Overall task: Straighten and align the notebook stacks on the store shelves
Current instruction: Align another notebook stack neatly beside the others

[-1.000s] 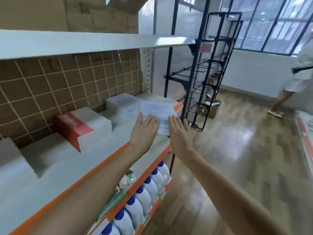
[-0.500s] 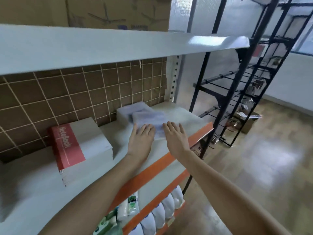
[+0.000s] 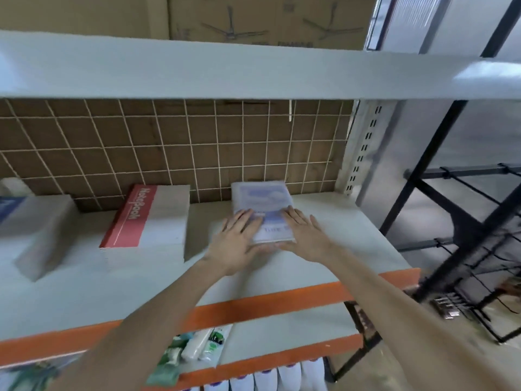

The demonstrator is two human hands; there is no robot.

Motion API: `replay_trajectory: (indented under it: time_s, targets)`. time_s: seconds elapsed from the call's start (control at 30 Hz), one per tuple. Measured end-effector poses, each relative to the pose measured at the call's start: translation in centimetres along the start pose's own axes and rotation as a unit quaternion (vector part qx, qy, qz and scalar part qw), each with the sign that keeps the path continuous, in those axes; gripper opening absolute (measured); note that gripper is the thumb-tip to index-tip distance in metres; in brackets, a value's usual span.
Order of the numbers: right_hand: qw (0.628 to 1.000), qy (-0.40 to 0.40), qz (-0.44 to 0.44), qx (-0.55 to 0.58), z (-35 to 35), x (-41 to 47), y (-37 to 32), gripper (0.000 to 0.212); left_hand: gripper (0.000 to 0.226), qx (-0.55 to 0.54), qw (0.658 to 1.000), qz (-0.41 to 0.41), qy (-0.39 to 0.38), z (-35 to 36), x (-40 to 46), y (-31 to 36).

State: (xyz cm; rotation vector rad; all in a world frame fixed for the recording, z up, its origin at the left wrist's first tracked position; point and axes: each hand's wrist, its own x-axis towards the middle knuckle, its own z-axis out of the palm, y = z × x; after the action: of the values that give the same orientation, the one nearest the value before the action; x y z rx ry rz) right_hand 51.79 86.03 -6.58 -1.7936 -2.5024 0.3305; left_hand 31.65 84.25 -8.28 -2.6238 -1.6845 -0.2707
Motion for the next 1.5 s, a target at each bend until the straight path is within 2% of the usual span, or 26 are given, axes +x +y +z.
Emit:
replay_trajectory:
  time_s: [0.1,0.17,0.27,0.37,0.57,0.93,1.17,1.33,1.5]
  targets:
    - [0.997,0.002,-0.043,0.067,0.0,-0.3,1.2,0.087,0.070,-0.023,0.996,-0.083,-0.012,-0.5,-1.3,0.1]
    - [0.992,0.021,-0.052,0.116,0.0,-0.8,2.2,0.084,0.062,-0.089,0.988,-0.127,0.012,-0.8,-2.1,0.1]
    - [0.981,0.048,-0.046,0.180,-0.3,-1.6,3.3,0.075,0.052,-0.157,0.972,-0.155,0.083,-0.8,-3.0,0.6]
    - [0.968,0.058,-0.051,0.239,-0.6,-2.1,3.7,0.067,0.054,-0.188,0.960,-0.193,0.076,-0.8,-3.1,1.4]
    - [0.943,0.068,-0.025,0.326,-0.8,-1.9,4.2,0.058,0.053,-0.220,0.950,-0.212,0.070,-1.0,-1.2,2.1]
    - [0.938,0.019,0.011,0.345,-1.1,-0.8,4.3,0.064,0.057,-0.235,0.940,-0.240,0.063,-0.2,-0.6,1.2]
    - [0.938,0.017,0.001,0.345,-1.1,-0.7,4.3,0.062,0.056,-0.244,0.936,-0.246,0.066,-0.1,-0.7,1.5]
    - [0.942,0.016,0.001,0.336,-0.9,-0.8,4.0,0.062,0.050,-0.279,0.920,-0.261,0.086,0.2,-0.8,2.0]
    - [0.945,0.013,-0.002,0.328,-1.0,-0.7,4.1,0.063,0.051,-0.266,0.924,-0.264,0.071,0.1,-0.6,2.3]
